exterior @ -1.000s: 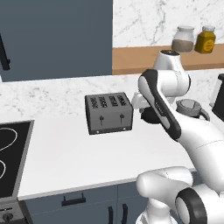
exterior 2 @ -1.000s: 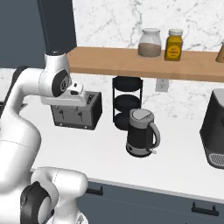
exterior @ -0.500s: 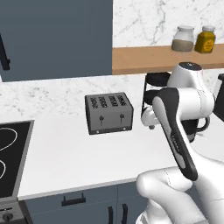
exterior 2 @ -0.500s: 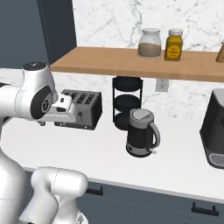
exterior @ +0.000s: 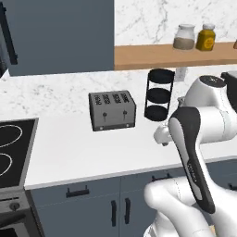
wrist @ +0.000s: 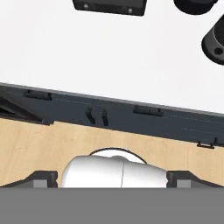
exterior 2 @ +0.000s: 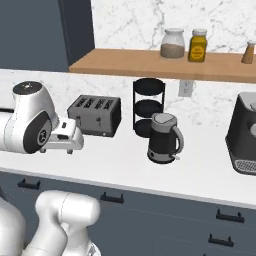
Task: Navigate to the toaster oven.
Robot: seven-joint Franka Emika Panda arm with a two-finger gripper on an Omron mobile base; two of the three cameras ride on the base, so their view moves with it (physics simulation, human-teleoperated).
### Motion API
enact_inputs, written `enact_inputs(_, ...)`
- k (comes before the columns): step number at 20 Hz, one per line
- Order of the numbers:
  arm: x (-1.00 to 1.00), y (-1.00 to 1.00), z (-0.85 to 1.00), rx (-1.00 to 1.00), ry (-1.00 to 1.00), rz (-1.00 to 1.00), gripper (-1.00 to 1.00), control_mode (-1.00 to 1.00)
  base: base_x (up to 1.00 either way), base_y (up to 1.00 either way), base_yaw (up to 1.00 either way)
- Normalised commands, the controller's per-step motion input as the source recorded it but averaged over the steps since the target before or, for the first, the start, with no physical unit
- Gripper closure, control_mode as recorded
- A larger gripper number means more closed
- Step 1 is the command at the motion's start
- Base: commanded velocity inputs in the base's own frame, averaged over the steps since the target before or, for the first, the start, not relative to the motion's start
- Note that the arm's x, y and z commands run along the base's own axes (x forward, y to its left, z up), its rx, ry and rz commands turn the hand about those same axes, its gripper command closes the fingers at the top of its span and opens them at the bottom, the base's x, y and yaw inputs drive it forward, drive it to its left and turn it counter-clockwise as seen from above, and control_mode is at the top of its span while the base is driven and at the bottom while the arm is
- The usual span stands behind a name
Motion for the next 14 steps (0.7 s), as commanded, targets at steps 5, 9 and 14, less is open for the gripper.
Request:
enact_inputs(5,0.00,0.00,0.00,0.00,0.00,0.00,-1.00,1.00,-0.93,0.41,0.00)
enact_inputs(9,0.00,0.00,0.00,0.00,0.00,0.00,-1.00,1.00,-0.81,0.39,0.00)
enact_inputs(14,0.00,0.00,0.00,0.00,0.00,0.00,-1.00,1.00,-0.52,0.44,0.06)
